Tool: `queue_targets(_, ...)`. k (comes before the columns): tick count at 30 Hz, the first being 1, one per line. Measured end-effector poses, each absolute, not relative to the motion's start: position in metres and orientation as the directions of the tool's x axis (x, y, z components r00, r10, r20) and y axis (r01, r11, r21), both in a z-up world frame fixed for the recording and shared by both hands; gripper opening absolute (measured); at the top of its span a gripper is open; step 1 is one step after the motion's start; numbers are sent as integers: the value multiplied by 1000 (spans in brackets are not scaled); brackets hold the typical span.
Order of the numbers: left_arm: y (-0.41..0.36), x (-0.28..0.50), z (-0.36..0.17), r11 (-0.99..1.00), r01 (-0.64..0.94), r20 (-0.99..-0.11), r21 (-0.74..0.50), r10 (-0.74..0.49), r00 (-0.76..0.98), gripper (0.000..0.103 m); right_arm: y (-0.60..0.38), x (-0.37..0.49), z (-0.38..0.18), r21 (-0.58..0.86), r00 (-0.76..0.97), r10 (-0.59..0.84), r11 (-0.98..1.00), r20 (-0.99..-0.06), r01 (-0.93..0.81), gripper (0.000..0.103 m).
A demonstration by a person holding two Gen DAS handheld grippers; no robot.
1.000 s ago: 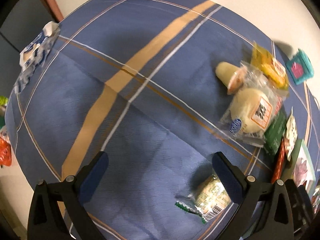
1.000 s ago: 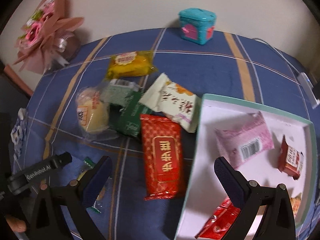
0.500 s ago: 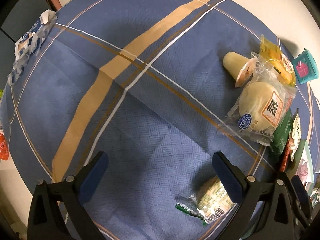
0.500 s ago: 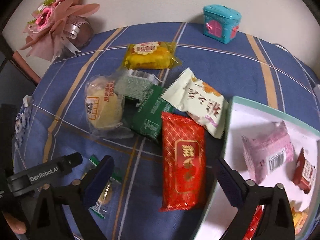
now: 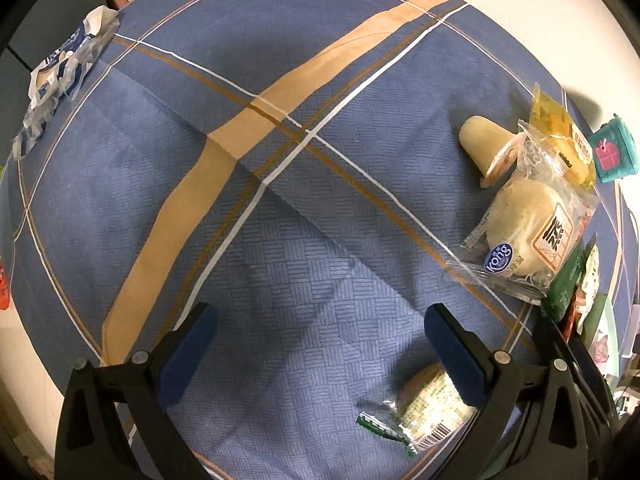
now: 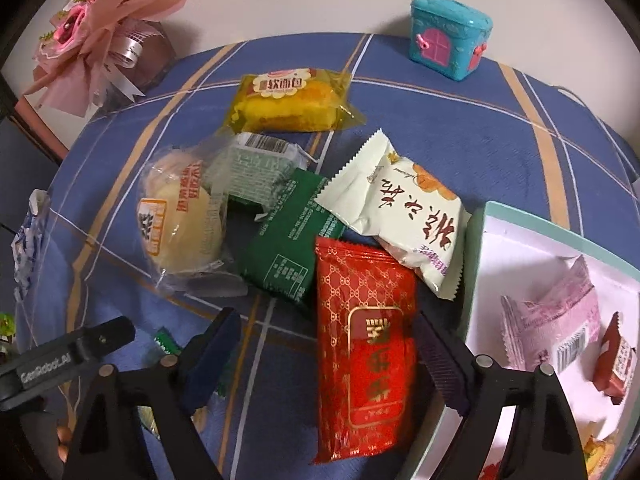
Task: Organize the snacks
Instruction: 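Move left tool to green-edged round biscuit while right tool approaches red cake pack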
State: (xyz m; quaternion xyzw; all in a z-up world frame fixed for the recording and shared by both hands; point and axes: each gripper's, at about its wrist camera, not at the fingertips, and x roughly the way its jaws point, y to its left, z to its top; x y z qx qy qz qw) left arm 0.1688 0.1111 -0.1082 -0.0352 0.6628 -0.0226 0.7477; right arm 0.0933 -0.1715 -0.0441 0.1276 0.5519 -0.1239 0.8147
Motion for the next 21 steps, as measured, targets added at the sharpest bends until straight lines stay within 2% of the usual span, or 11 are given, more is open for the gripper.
queue_targets(7, 112, 171, -108, 997, -13, -990, -79, -76, 118, 103, -169, 95, -51, 65, 336, -55, 940, -940, 335, 89)
queue_targets(14, 107, 168, -89, 997, 10, -989, -81, -82, 124, 103, -164, 83, -51, 173, 332, 55, 925, -942, 337, 89)
queue_targets(21, 92, 159, -80, 993, 65, -987, -102, -109, 120, 103, -162, 62, -50, 218, 310, 111, 917, -944, 335, 88)
